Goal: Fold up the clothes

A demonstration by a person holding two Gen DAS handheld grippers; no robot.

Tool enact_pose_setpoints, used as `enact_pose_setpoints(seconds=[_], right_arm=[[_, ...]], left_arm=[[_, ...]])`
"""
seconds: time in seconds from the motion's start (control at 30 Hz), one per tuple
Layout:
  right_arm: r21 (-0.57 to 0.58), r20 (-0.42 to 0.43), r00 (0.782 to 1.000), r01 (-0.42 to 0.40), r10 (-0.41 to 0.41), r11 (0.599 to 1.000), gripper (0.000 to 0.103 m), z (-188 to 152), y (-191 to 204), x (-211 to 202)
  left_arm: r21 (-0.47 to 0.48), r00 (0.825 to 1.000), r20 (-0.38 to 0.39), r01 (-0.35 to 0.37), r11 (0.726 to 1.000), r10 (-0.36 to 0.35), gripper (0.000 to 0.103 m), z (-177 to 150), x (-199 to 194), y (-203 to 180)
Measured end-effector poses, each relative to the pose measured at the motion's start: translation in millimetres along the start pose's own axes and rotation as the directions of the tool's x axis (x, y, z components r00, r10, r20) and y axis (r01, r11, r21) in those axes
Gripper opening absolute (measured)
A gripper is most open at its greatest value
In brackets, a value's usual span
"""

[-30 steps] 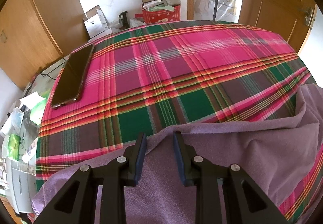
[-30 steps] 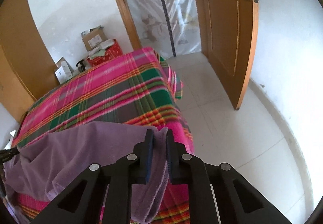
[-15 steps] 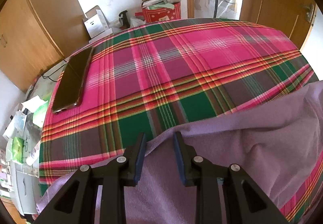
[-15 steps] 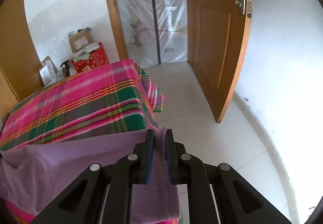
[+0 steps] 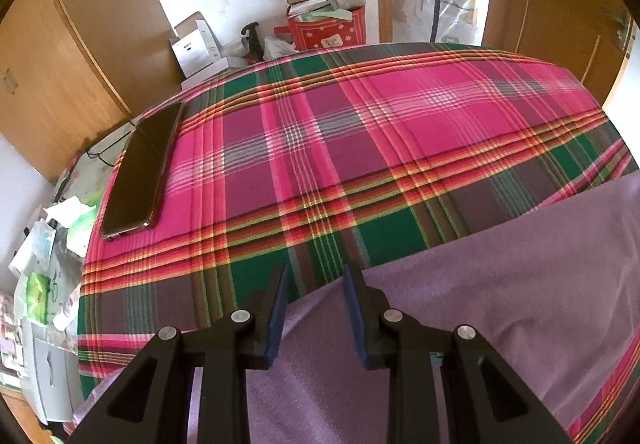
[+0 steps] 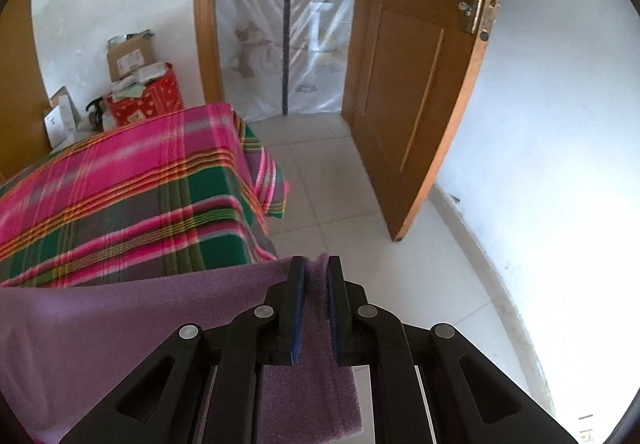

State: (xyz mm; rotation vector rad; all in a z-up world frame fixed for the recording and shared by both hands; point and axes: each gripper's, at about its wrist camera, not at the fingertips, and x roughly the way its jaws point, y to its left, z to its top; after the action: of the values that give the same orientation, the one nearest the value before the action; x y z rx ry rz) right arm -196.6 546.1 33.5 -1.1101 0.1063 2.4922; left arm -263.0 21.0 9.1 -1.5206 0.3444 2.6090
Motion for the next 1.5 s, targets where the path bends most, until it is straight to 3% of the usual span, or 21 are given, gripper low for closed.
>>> enact_pose_setpoints(seconds=[0.37, 0.5, 0.73, 0.9, 1.0, 1.07, 1.2, 1.27, 1.4, 1.5], right_arm=[[-0.042, -0.051, 0.998, 0.037, -0.039, 0.998, 0.01, -5, 10, 17], [-0.012, -0.058, 0.998, 0.004, -0.005, 1.0, 0.011, -10, 5, 11], [0.069, -0.061, 0.997, -0.034, 0.039, 0.997, 0.025, -19, -13, -8], [0.181, -0.075, 0.984, -0.149, 0.165, 0.972, 0.03, -31, -31, -21], [0.285, -0.102, 0.954, -0.243, 0.281, 0.927, 0.041, -40, -43, -18], [0.373, -0.102, 0.918, -0.322, 0.383, 0.87, 0.042, -49, -51, -15], [0.481, -0.096, 0.865, -0.393, 0.493, 0.784, 0.047, -65, -56, -13], [0.505, -0.105, 0.857, -0.391, 0.504, 0.769, 0.047, -71, -55, -12], [0.571, -0.074, 0.864, -0.373, 0.498, 0.731, 0.047, -80, -62, -18], [0.667, -0.06, 0.825, -0.386, 0.562, 0.637, 0.047, -91, -70, -14]], left_arm=[[-0.016, 1.0, -0.012, 0.029, 0.999, -0.029, 0.028, -7, -9, 0], [-0.003, 0.997, -0.002, 0.073, 0.997, -0.073, 0.028, -18, -25, -4], [-0.01, 0.989, 0.01, 0.146, 0.989, -0.146, 0.028, -48, -61, -6], [0.018, 0.98, 0.007, 0.198, 0.98, -0.198, 0.028, -72, -81, -17], [0.034, 0.977, -0.005, 0.213, 0.976, -0.213, 0.028, -83, -87, -26], [0.045, 0.975, -0.013, 0.221, 0.974, -0.221, 0.028, -89, -91, -30], [0.062, 0.976, -0.015, 0.217, 0.974, -0.216, 0.028, -95, -96, -37], [0.06, 0.977, -0.015, 0.212, 0.975, -0.212, 0.028, -97, -98, -39], [0.07, 0.977, -0.019, 0.214, 0.974, -0.214, 0.028, -99, -97, -43], [0.067, 0.976, -0.036, 0.216, 0.974, -0.214, 0.028, -101, -92, -45]])
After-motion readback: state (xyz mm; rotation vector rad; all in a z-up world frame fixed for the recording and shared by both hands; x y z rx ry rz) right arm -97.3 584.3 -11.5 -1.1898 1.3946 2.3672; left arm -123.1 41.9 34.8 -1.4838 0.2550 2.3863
